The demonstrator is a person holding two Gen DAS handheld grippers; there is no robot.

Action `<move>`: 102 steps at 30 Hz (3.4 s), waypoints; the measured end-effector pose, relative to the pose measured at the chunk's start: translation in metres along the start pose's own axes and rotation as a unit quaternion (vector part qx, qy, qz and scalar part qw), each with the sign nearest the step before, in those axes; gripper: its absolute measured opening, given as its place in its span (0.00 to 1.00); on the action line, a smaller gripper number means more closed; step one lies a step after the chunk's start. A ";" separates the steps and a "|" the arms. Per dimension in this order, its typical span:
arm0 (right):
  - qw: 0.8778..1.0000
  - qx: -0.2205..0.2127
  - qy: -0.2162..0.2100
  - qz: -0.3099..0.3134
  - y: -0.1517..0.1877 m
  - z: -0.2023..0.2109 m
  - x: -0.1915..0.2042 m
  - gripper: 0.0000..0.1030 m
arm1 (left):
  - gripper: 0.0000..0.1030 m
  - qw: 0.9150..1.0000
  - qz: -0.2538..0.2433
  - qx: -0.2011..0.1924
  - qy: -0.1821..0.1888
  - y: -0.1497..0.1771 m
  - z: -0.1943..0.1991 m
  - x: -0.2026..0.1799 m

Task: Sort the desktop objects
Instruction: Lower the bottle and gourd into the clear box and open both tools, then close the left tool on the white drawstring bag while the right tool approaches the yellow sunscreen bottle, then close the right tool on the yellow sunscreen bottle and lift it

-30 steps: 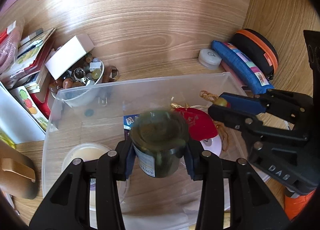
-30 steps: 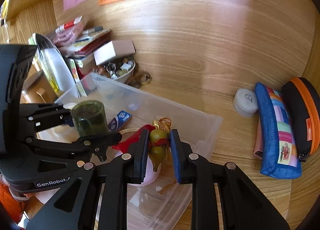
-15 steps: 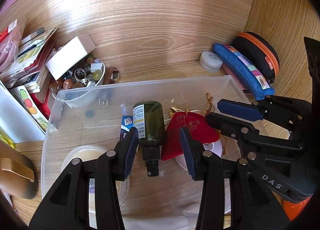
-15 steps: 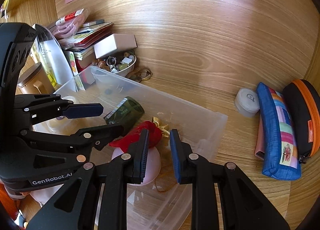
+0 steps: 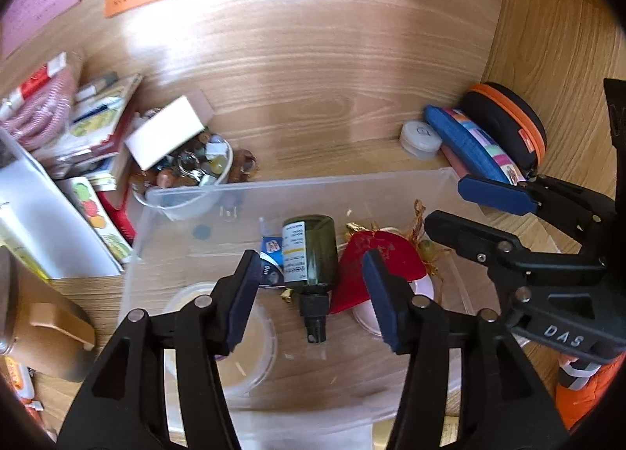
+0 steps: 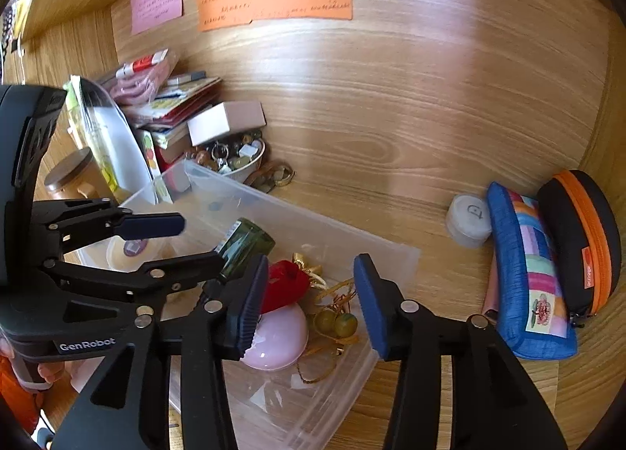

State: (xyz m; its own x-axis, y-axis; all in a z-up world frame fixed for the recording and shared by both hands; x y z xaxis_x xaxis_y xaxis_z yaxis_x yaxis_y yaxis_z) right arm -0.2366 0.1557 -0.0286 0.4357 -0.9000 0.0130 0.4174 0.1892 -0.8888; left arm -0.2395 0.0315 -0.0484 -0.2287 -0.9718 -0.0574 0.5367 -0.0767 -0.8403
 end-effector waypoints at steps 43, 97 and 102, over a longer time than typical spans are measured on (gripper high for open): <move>1.000 -0.006 -0.025 -0.002 0.052 0.094 0.061 0.61 | 0.92 0.998 0.046 0.012 -0.044 0.090 0.108 0.029; 0.991 0.113 -0.051 0.049 0.108 0.025 0.105 0.45 | 0.53 0.994 0.105 0.010 -0.028 0.139 0.114 0.069; 0.993 0.103 -0.047 0.035 0.108 0.030 0.107 0.44 | 0.53 0.995 0.100 -0.004 -0.023 0.132 0.123 0.065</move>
State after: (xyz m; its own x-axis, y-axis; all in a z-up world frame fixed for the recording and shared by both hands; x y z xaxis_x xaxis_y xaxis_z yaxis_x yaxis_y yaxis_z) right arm -0.1206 0.0916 -0.1098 0.5368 -0.8437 0.0061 0.5334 0.3337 -0.7772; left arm -0.0838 -0.0690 -0.0972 -0.0804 -0.9766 -0.1996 0.5613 0.1211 -0.8187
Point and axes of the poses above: each gripper's, at about its wrist camera, not at the fingertips, and z roughly against the way its jaws point, x to its left, y to its underside, the point moved 3 cm from there along -z, roughly the way its jaws point, and after that the axes turned 14 degrees about -x, right-handed, at the moved point
